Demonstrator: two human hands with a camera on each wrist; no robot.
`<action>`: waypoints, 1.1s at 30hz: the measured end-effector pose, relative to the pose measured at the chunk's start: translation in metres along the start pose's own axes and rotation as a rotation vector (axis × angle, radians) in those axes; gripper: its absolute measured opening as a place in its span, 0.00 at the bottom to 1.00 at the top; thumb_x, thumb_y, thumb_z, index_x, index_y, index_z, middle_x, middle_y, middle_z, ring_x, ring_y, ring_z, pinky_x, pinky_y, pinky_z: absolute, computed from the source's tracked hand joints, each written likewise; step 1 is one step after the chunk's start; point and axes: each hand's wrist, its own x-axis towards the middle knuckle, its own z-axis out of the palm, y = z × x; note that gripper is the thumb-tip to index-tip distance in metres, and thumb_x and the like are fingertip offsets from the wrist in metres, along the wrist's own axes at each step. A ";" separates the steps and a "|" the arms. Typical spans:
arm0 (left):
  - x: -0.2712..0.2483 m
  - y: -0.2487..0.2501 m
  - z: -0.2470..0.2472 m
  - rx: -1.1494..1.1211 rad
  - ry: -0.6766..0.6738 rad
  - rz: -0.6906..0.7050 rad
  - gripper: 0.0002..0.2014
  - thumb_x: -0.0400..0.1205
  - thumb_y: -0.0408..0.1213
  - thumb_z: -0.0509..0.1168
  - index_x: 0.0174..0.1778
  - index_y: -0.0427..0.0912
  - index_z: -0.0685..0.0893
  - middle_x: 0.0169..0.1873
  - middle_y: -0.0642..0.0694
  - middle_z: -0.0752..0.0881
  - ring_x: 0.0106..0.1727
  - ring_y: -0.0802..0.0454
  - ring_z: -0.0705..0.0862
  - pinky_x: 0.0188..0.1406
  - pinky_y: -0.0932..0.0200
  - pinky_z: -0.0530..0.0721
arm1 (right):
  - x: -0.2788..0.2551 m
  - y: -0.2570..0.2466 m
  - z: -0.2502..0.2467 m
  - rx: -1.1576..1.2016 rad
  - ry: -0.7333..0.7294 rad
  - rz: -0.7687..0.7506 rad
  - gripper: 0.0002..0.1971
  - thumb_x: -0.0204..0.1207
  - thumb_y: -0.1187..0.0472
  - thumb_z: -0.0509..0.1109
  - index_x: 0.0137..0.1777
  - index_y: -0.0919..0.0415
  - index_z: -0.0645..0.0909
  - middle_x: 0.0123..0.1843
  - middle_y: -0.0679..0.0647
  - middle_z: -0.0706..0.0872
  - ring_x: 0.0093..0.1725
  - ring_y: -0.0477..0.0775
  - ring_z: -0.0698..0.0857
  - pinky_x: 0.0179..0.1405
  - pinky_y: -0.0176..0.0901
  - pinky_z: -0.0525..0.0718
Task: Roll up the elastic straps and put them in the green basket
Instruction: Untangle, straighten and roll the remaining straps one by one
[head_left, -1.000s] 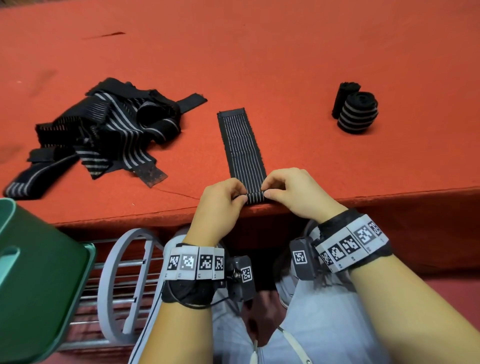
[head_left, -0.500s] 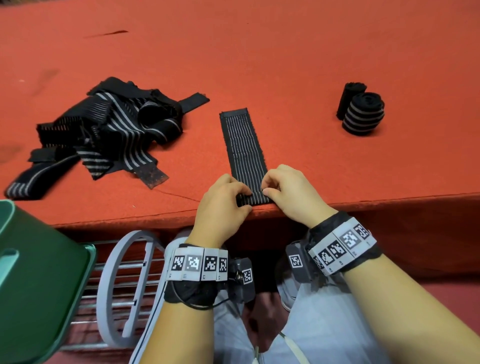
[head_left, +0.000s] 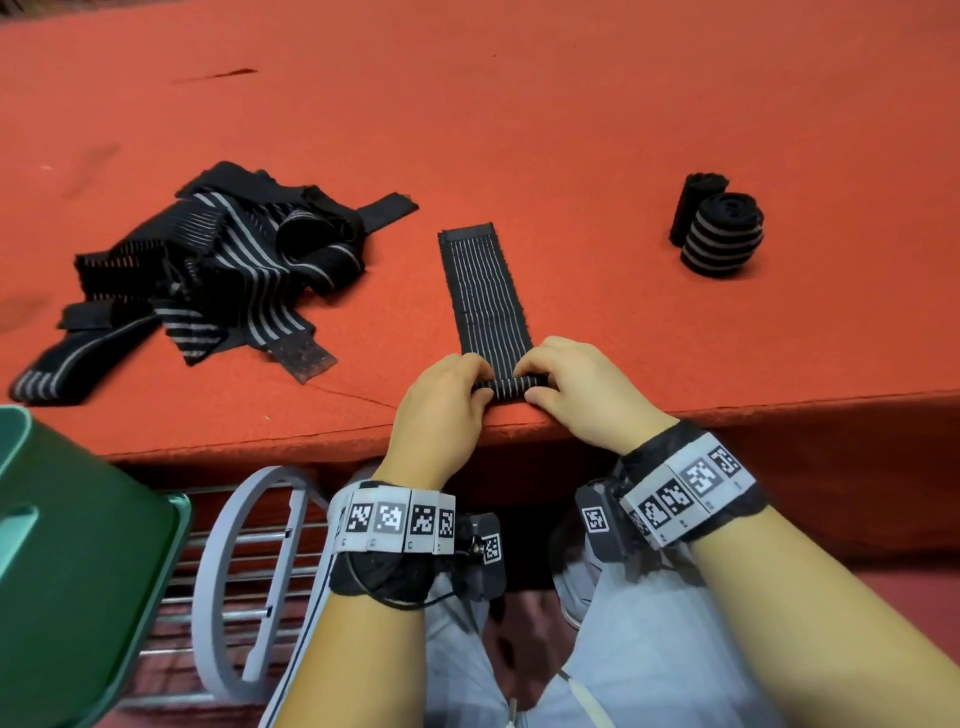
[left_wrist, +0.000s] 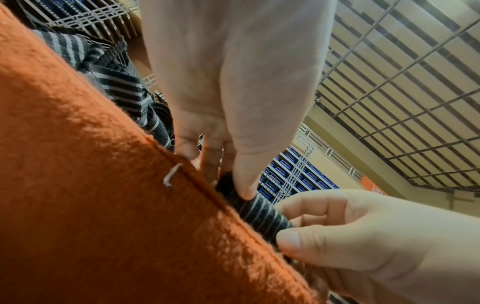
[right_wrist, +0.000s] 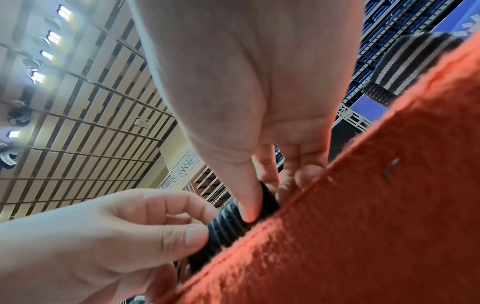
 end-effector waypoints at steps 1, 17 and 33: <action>-0.001 -0.001 -0.002 -0.032 -0.015 -0.018 0.06 0.83 0.36 0.67 0.55 0.48 0.83 0.49 0.53 0.84 0.53 0.51 0.82 0.55 0.52 0.79 | -0.002 0.000 -0.001 0.025 -0.003 -0.005 0.09 0.77 0.60 0.74 0.57 0.53 0.85 0.50 0.47 0.82 0.54 0.53 0.81 0.57 0.52 0.78; -0.005 -0.008 -0.006 -0.108 -0.056 -0.008 0.06 0.79 0.37 0.71 0.50 0.51 0.85 0.43 0.55 0.78 0.48 0.54 0.79 0.53 0.49 0.80 | -0.005 -0.004 -0.001 0.083 -0.049 0.069 0.03 0.79 0.59 0.72 0.49 0.55 0.86 0.45 0.45 0.75 0.50 0.47 0.77 0.53 0.43 0.73; -0.002 -0.004 -0.004 0.036 -0.075 -0.017 0.13 0.83 0.42 0.68 0.63 0.54 0.80 0.52 0.55 0.78 0.56 0.52 0.79 0.54 0.48 0.81 | -0.005 -0.012 0.008 -0.052 -0.031 0.019 0.14 0.78 0.58 0.72 0.64 0.53 0.81 0.55 0.47 0.75 0.54 0.56 0.82 0.55 0.58 0.81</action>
